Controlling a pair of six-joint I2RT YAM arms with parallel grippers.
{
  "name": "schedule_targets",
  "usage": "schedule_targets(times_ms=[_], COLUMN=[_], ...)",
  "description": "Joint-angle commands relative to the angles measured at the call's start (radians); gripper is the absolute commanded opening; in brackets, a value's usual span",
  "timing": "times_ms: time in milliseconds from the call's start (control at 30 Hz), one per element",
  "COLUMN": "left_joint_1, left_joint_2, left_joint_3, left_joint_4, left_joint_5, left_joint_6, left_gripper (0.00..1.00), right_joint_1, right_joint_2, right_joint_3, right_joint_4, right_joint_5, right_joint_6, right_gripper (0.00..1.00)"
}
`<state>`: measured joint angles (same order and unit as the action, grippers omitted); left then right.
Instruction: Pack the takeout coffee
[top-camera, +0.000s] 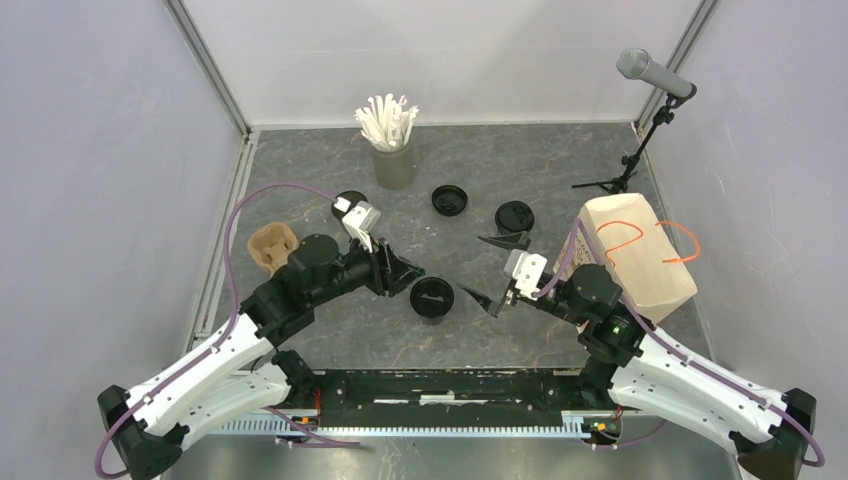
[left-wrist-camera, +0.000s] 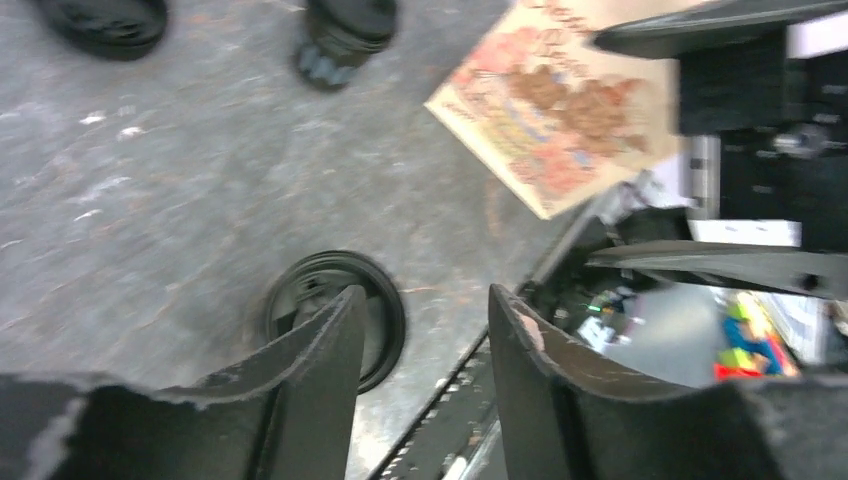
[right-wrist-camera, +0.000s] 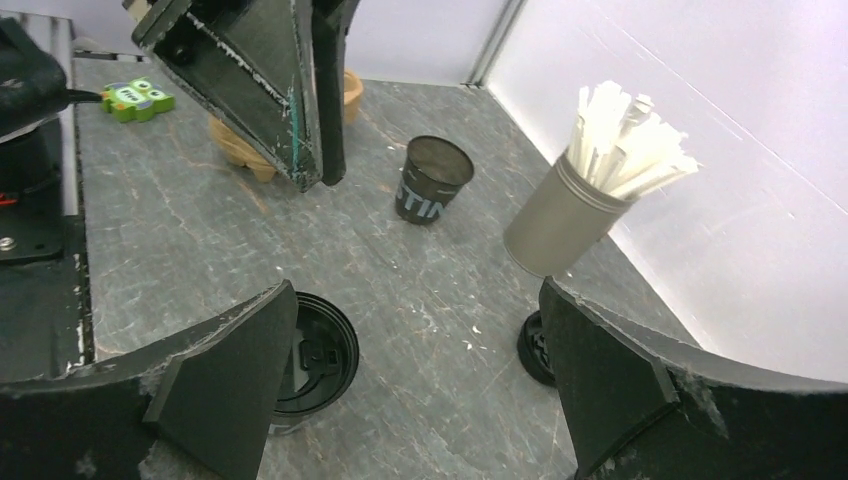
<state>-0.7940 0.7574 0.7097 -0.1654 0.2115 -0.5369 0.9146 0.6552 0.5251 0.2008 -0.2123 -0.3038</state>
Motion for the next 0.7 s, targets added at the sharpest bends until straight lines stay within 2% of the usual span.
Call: schedule_targets(times_ms=[0,167,333,467,667], left_joint_1=[-0.001,-0.001,-0.001,-0.001,-0.001], left_joint_2=[0.034,0.117,0.228,0.324,0.395], left_joint_3=[0.104,0.166,0.186,0.183,0.183], left_joint_4=[-0.254,-0.350,-0.353,-0.352,-0.320], left_joint_5=[-0.266,-0.260,-0.218,-0.216,-0.166], left_joint_6=[0.124,0.192,0.207,0.212,0.204], left_gripper=[0.60,0.59,0.54,0.45,0.43], right_joint_1=[0.005,0.004,0.005,0.006,0.003], right_joint_2=[-0.031,-0.008,0.006,-0.009,-0.050], right_joint_3=[-0.002,0.020,0.044,0.052,0.050], right_joint_4=[-0.003,-0.059,-0.103,-0.138,-0.166], right_joint_5=[0.111,0.103,0.114,0.126,0.132], right_joint_6=[0.041,0.105,0.166,0.186,0.180], right_gripper=[0.98,0.96,0.95,0.95,0.95])
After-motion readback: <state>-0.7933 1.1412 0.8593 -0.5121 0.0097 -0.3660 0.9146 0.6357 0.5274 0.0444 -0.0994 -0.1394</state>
